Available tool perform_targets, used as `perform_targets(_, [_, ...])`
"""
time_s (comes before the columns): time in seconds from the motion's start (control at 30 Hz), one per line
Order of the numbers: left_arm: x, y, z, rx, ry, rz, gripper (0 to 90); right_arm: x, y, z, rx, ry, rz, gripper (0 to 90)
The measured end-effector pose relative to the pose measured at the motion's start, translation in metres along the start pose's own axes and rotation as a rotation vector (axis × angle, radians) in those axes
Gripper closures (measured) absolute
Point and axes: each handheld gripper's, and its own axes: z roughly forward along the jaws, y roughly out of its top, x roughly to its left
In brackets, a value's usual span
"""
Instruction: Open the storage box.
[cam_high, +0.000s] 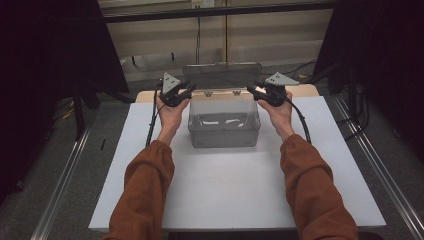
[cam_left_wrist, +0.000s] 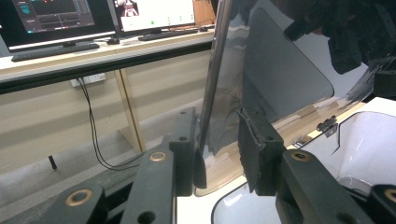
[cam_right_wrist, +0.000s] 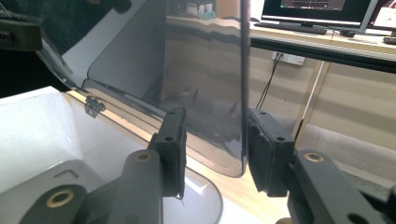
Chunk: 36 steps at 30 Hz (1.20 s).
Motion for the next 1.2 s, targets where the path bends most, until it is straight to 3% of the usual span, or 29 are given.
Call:
perform_targets(0.2, [0.001,0.0,0.004,-0.011,0.01,-0.017,69.3,-0.002,-0.002,0.002,0.006,-0.011,-0.002,63.3])
perform_targets(0.4, [0.005,-0.002,0.008,0.009,0.013,-0.002,70.4,-0.006,-0.005,0.005,0.01,-0.026,0.0,61.8])
perform_targets(0.43, [0.004,-0.003,0.009,0.004,0.008,-0.016,70.5,-0.006,-0.004,0.006,0.009,-0.028,0.002,61.6])
perform_targets(0.6, [0.005,-0.005,0.012,-0.002,0.01,-0.034,70.8,-0.005,-0.002,0.01,0.013,0.001,0.004,63.0])
perform_targets(0.87, [0.011,-0.01,0.015,0.038,0.003,-0.038,72.8,-0.005,-0.002,0.016,0.004,-0.019,0.027,66.3])
perform_targets(1.07, [0.011,-0.015,0.021,0.079,-0.012,-0.138,71.5,-0.007,0.0,0.016,0.023,-0.012,0.042,67.2])
perform_targets(1.2, [0.013,-0.012,0.023,0.104,-0.019,-0.142,71.3,-0.008,0.002,0.018,0.032,-0.012,0.042,67.9])
